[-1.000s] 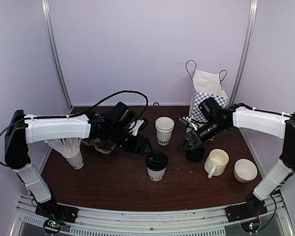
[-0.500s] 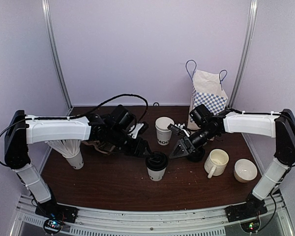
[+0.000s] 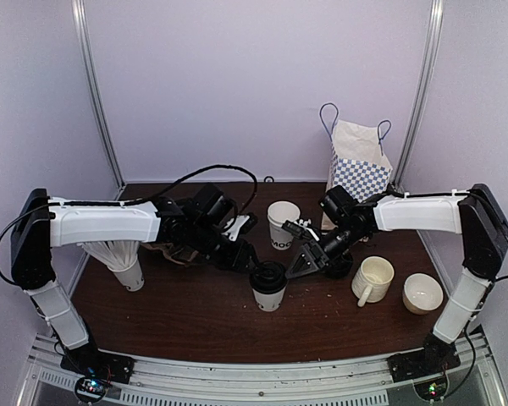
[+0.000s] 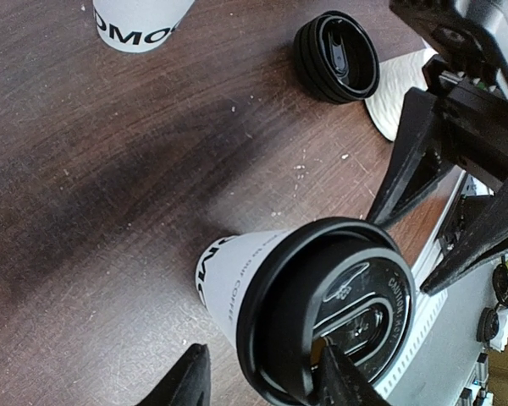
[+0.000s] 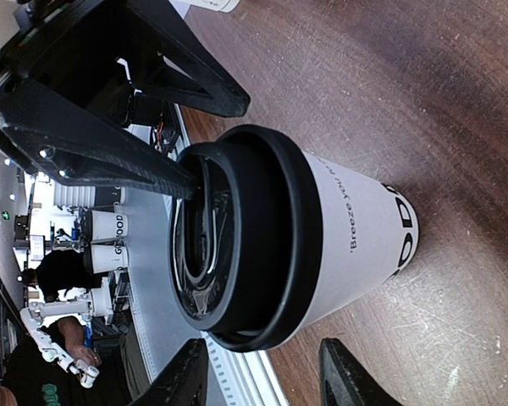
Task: Pack the takeout coffee
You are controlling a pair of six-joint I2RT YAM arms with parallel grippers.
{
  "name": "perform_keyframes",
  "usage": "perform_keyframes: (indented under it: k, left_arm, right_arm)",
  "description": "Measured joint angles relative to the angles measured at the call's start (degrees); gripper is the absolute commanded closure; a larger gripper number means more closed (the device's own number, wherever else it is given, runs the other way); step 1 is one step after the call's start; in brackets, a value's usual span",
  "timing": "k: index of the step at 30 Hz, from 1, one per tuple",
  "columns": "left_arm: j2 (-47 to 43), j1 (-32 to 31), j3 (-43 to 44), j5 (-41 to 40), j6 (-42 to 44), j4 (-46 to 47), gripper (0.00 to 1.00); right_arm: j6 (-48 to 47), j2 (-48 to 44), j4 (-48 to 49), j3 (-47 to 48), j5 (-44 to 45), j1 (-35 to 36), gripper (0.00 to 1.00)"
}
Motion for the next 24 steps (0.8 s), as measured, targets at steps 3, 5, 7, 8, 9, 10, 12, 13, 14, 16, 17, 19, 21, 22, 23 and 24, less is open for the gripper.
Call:
perform_keyframes:
  k: [3, 5, 7, 8, 9, 10, 12, 13, 14, 16, 17, 19, 21, 22, 23, 24]
  left_arm:
    - [0.0, 0.0, 0.0, 0.2, 0.2, 0.0, 0.55]
    - [0.1, 0.0, 0.0, 0.2, 0.3, 0.0, 0.56]
    - [0.1, 0.0, 0.0, 0.2, 0.4, 0.0, 0.56]
    - [0.1, 0.0, 0.0, 0.2, 0.5, 0.0, 0.56]
    - [0.2, 0.0, 0.0, 0.2, 0.6, -0.1, 0.56]
    - [0.3, 0.0, 0.0, 0.2, 0.7, -0.2, 0.56]
    - [0.3, 0.0, 0.0, 0.2, 0.8, -0.1, 0.56]
    - [0.3, 0.0, 0.0, 0.2, 0.9, 0.0, 0.56]
    - [0.3, 0.0, 0.0, 0.2, 0.9, 0.0, 0.56]
    - [0.4, 0.0, 0.0, 0.2, 1.0, 0.3, 0.56]
    - [0.5, 0.0, 0.0, 0.2, 1.2, 0.5, 0.56]
    - [0.7, -0.1, 0.0, 0.3, 1.2, 0.9, 0.56]
    - [0.7, -0.2, 0.0, 0.3, 1.4, 1.1, 0.56]
    - [0.7, -0.2, 0.0, 0.2, 1.5, 1.1, 0.56]
    - [0.7, -0.2, 0.0, 0.2, 1.5, 1.1, 0.56]
    - [0.8, -0.2, 0.0, 0.2, 1.5, 1.2, 0.56]
  right_arm:
    - [0.7, 0.8, 0.2, 0.3, -0.2, 0.2, 0.53]
    - [0.9, 1.5, 0.3, 0.7, -0.4, 0.3, 0.55]
    - [1.1, 2.0, 0.3, 1.0, -0.4, 0.3, 0.58]
    - [1.2, 2.3, 0.3, 1.2, -0.3, 0.3, 0.6]
    - [1.2, 2.5, 0.0, 1.4, -0.2, 0.3, 0.62]
    - [1.2, 2.8, -0.4, 1.7, -0.1, 0.3, 0.65]
    - [1.2, 3.4, -1.4, 2.4, 0.3, 0.3, 0.7]
    - [1.0, 3.6, -1.9, 2.8, 0.5, 0.3, 0.72]
    - [1.0, 3.7, -2.6, 3.2, 0.8, 0.3, 0.74]
    - [0.8, 3.8, -3.8, 3.9, 2.1, 0.3, 0.75]
    - [0.9, 3.8, -4.3, 4.2, 3.3, 0.3, 0.76]
    - [0.9, 4.1, -5.0, 5.2, 5.6, 0.2, 0.77]
    - [0.9, 4.9, -6.5, 6.5, 6.3, 0.3, 0.78]
    - [0.9, 5.4, -7.6, 7.4, 6.6, 0.3, 0.78]
    - [0.8, 6.0, -8.7, 8.3, 6.7, 0.3, 0.78]
    - [0.8, 6.6, -10.0, 9.3, 6.6, 0.3, 0.78]
